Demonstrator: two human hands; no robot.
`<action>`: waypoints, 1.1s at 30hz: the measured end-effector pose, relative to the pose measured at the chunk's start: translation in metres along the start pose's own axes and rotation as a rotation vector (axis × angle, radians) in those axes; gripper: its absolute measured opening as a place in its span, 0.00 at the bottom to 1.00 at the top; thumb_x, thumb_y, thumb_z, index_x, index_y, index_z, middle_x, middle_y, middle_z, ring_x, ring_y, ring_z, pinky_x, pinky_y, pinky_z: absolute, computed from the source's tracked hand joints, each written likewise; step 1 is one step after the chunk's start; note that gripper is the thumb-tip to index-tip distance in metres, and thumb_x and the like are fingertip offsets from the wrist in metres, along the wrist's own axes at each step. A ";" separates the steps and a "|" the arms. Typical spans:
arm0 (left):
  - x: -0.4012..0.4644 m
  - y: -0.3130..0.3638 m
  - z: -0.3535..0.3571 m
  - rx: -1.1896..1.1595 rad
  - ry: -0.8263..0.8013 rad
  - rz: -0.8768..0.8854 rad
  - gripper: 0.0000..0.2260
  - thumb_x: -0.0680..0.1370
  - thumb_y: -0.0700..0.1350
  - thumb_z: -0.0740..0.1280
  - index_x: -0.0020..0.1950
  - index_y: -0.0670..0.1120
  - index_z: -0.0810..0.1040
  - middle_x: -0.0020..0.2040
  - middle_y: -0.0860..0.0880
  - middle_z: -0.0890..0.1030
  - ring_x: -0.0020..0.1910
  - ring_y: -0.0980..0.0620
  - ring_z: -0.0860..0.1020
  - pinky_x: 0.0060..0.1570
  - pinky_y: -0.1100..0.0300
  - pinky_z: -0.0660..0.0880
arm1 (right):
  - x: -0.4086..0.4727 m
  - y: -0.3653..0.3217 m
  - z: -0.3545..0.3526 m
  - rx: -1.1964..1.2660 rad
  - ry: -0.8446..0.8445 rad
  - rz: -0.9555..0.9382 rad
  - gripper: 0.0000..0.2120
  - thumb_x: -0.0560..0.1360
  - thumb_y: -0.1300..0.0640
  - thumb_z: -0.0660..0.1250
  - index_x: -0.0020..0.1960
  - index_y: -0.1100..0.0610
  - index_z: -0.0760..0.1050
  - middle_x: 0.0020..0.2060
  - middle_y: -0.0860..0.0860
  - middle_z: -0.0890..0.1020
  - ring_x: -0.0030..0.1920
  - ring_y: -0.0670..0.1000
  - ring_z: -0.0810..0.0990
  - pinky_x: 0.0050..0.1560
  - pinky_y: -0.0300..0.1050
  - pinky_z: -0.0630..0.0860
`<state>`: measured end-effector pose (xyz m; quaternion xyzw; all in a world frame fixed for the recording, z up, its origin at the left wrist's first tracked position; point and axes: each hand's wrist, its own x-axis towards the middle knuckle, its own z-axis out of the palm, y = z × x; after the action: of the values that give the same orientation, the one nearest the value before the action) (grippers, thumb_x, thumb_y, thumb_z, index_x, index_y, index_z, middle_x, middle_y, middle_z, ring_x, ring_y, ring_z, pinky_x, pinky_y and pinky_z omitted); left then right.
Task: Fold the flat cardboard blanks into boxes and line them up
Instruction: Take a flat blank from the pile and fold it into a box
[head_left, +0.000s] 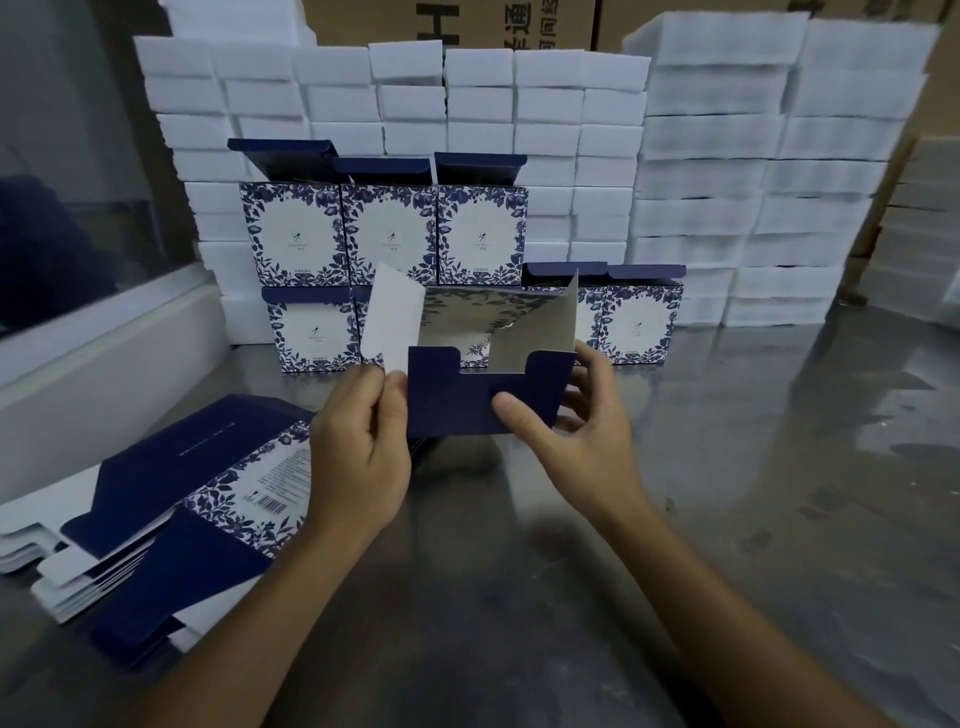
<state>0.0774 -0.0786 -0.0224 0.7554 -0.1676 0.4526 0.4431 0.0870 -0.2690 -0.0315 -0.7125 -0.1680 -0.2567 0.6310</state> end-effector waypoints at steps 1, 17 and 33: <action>0.000 0.000 0.000 0.011 -0.004 0.019 0.17 0.82 0.48 0.55 0.37 0.40 0.68 0.33 0.47 0.71 0.32 0.43 0.72 0.32 0.43 0.72 | 0.001 0.000 0.000 0.004 0.006 -0.004 0.34 0.63 0.35 0.78 0.65 0.34 0.67 0.55 0.32 0.79 0.57 0.41 0.81 0.56 0.48 0.81; 0.000 -0.006 -0.003 0.072 0.014 0.055 0.15 0.81 0.39 0.58 0.35 0.45 0.65 0.33 0.55 0.67 0.32 0.56 0.66 0.33 0.64 0.62 | 0.009 -0.006 -0.019 -0.408 -0.004 -0.288 0.30 0.68 0.35 0.72 0.66 0.33 0.63 0.59 0.36 0.77 0.33 0.44 0.84 0.41 0.55 0.82; -0.002 -0.006 -0.002 0.139 0.031 0.096 0.14 0.81 0.37 0.58 0.35 0.44 0.66 0.33 0.54 0.65 0.32 0.54 0.62 0.33 0.66 0.59 | 0.012 -0.006 -0.026 -0.623 0.180 -0.324 0.23 0.73 0.35 0.67 0.47 0.57 0.77 0.43 0.46 0.81 0.36 0.48 0.77 0.36 0.53 0.77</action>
<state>0.0791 -0.0740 -0.0265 0.7683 -0.1649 0.4957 0.3700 0.0887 -0.2948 -0.0177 -0.8092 -0.1362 -0.4540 0.3471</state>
